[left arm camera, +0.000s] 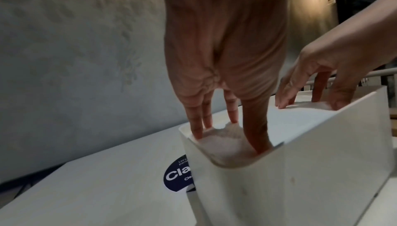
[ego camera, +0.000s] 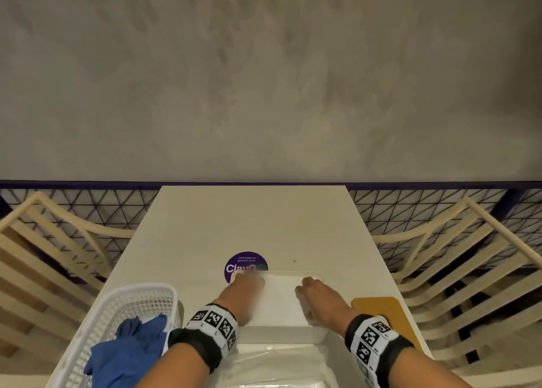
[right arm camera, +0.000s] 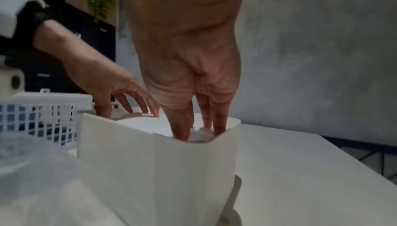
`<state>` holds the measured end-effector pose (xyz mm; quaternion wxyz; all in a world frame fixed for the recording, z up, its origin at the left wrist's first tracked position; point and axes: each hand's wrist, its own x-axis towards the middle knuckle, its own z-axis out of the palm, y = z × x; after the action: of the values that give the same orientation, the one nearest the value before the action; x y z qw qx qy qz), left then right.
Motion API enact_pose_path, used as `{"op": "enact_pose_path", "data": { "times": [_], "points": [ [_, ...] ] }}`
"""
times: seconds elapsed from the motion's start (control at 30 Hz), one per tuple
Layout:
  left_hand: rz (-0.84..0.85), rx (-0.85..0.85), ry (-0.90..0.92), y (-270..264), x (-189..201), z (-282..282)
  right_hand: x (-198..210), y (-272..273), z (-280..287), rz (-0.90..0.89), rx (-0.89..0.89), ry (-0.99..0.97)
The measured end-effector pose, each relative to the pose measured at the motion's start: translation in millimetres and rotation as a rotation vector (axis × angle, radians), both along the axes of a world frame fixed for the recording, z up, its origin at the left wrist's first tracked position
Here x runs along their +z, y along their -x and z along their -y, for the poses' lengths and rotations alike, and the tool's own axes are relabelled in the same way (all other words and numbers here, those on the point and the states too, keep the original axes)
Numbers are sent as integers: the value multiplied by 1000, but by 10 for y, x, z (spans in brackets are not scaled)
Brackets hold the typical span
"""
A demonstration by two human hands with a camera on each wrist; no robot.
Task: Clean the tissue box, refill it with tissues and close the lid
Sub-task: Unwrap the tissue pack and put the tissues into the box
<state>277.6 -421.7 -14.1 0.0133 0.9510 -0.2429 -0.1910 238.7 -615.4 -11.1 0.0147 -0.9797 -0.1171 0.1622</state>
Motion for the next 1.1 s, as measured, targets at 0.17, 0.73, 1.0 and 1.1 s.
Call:
{"op": "enact_pose_path", "data": {
  "times": [0.17, 0.73, 1.0, 1.1],
  "points": [
    [-25, 74, -89, -7, 6, -45, -90, -101, 51, -63, 73, 153],
    [-22, 45, -99, 8, -98, -22, -231, -140, 321, 21, 278, 209],
    [-45, 105, 58, 15, 121, -157, -141, 179, 738, 315, 47, -291],
    [-1, 209, 229, 116, 202, -238, -238, 487, 1095, 397, -383, -374]
  ]
}}
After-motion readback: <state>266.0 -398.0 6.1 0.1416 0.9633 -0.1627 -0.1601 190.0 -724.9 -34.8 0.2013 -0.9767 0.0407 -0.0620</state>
